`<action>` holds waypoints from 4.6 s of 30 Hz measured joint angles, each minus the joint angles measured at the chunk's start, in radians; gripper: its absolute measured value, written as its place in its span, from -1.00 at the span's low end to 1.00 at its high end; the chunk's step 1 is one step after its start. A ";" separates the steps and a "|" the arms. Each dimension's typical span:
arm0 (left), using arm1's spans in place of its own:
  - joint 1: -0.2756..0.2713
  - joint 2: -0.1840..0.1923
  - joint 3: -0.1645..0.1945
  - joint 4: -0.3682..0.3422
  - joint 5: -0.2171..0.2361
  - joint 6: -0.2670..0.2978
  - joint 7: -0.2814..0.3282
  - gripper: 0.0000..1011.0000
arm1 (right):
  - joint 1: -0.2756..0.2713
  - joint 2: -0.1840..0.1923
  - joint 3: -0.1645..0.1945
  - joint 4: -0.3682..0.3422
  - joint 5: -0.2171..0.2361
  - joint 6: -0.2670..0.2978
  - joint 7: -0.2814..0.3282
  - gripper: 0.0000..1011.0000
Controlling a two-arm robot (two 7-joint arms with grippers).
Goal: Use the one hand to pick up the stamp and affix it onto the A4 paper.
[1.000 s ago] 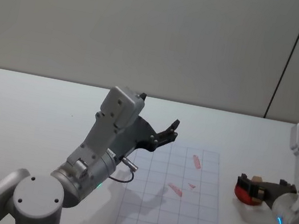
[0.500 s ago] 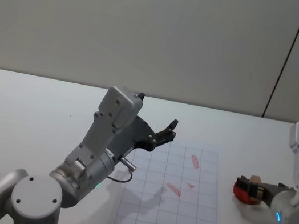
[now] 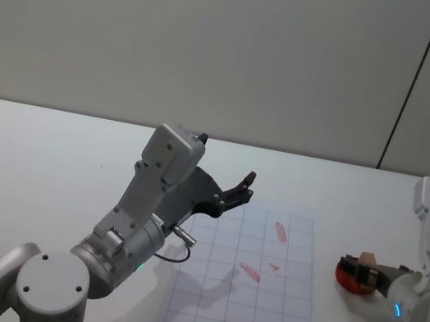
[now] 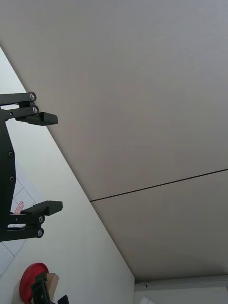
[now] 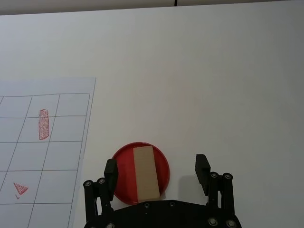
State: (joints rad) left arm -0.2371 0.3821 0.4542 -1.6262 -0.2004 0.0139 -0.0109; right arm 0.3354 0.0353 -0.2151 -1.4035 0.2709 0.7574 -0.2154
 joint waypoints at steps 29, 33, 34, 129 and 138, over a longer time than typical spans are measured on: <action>0.000 0.000 0.000 0.000 0.000 0.000 0.000 0.98 | 0.010 -0.008 0.010 0.029 -0.020 -0.002 0.012 0.19; 0.000 0.000 0.000 0.000 0.000 0.000 0.000 0.98 | 0.011 -0.008 0.010 0.030 -0.021 -0.002 0.012 -0.04; 0.000 0.000 0.000 0.000 0.000 0.000 0.000 0.98 | 0.011 -0.008 0.010 0.031 -0.021 -0.002 0.012 -0.08; 0.000 0.000 0.000 0.000 0.000 0.000 0.000 0.98 | -0.025 -0.010 0.030 -0.030 -0.079 -0.090 0.129 -0.56; 0.000 0.000 0.000 0.000 0.000 0.000 0.000 0.98 | -0.048 0.018 0.025 -0.073 -0.125 -0.167 0.247 -0.56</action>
State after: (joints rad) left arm -0.2372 0.3821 0.4542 -1.6262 -0.2004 0.0139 -0.0109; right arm 0.2874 0.0531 -0.1899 -1.4767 0.1463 0.5903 0.0317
